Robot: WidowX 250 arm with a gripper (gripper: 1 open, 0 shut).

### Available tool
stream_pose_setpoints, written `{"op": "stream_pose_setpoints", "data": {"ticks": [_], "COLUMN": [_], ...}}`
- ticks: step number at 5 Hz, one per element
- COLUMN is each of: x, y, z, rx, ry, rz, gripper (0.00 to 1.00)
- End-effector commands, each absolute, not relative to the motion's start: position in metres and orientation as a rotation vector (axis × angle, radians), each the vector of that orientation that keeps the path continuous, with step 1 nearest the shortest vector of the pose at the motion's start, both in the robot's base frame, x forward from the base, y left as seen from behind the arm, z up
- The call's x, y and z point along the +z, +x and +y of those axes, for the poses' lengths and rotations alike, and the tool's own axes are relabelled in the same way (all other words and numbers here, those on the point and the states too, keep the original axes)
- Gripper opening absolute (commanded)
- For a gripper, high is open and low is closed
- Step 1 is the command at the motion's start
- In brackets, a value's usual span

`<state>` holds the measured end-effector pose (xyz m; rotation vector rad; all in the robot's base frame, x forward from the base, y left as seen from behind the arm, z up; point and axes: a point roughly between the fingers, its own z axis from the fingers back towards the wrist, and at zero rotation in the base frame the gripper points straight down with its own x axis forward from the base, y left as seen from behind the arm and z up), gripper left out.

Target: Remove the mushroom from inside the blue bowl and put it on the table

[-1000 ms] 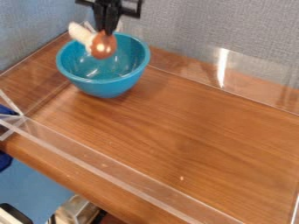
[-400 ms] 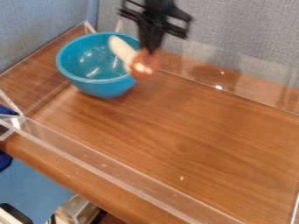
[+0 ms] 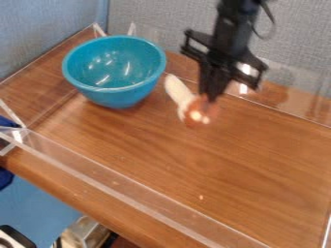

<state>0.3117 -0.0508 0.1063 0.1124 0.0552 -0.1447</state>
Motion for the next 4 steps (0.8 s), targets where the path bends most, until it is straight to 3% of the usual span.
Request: {"op": "stream_pose_setpoints", "data": {"ticks": [1,2,4], "x": [0.107,0.09,0.075], "y": [0.301,0.293,0.287], "z": [-0.063,-0.065,-0.088], "rx": [-0.175,-0.196,-0.222], "ry": [0.098,0.088,0.063], "rz": [0.025,0.034,0.035], "gripper": [0.0,0.0,0.0]}}
